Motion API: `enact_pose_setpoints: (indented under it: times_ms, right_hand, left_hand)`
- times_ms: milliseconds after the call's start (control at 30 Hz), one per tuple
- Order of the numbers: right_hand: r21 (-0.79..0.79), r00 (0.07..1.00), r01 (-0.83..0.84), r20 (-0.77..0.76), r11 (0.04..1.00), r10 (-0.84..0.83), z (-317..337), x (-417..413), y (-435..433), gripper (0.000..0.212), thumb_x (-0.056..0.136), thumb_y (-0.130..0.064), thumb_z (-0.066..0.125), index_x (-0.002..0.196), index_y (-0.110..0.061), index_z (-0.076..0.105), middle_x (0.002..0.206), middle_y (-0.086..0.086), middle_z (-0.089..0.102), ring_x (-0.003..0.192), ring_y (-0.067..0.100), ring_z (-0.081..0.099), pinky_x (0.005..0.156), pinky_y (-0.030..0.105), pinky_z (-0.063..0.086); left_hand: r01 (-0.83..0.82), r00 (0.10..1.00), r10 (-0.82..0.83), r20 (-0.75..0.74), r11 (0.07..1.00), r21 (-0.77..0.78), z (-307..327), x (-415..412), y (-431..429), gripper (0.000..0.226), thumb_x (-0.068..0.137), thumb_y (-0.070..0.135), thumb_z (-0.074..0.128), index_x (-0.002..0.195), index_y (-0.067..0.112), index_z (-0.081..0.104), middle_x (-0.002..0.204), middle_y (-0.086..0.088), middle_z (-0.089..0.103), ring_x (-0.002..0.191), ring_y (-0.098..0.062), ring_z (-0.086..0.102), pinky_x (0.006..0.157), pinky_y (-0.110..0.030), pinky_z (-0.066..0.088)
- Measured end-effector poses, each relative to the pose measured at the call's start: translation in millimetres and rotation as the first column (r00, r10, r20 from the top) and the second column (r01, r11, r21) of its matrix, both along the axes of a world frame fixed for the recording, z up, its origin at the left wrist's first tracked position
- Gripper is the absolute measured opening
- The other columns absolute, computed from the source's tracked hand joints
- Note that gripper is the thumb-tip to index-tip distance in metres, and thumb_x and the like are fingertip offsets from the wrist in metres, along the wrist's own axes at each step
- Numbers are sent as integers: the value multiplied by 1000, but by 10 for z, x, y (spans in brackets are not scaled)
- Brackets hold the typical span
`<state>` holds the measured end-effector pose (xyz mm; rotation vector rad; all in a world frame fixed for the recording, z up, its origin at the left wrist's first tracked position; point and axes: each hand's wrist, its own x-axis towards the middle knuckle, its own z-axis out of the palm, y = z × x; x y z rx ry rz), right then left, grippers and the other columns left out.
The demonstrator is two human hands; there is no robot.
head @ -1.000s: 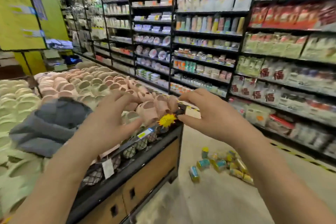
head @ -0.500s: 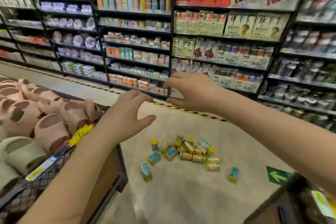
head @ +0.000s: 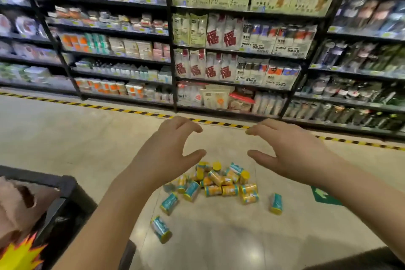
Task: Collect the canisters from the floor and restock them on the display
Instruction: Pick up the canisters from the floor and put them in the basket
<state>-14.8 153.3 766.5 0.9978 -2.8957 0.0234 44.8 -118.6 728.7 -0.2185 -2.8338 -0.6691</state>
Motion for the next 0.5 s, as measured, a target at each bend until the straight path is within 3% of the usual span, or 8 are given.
enact_pose_setpoints:
  times_ms: [333, 500]
  right_hand:
    - [-37, 956, 235, 189, 971, -224, -692, -981, 266, 50, 94, -58, 53, 138, -34, 54, 132, -13, 57, 113, 15, 60, 91, 33, 49]
    - [-108, 928, 302, 261, 947, -266, -1052, -1538, 745, 54, 93, -60, 53, 138, -31, 55, 129, -13, 58, 92, 11, 60, 83, 33, 50]
  left_hand:
    - [206, 966, -202, 162, 979, -5, -601, -1661, 298, 52, 89, 50, 68, 137, 35, 51, 139, 15, 44, 128, -9, 40, 98, -32, 46]
    - [250, 946, -246, 211, 968, 8, -1019, -2330, 724, 52, 89, 50, 68, 136, 34, 52, 138, 14, 45, 125, -10, 43, 94, -31, 47]
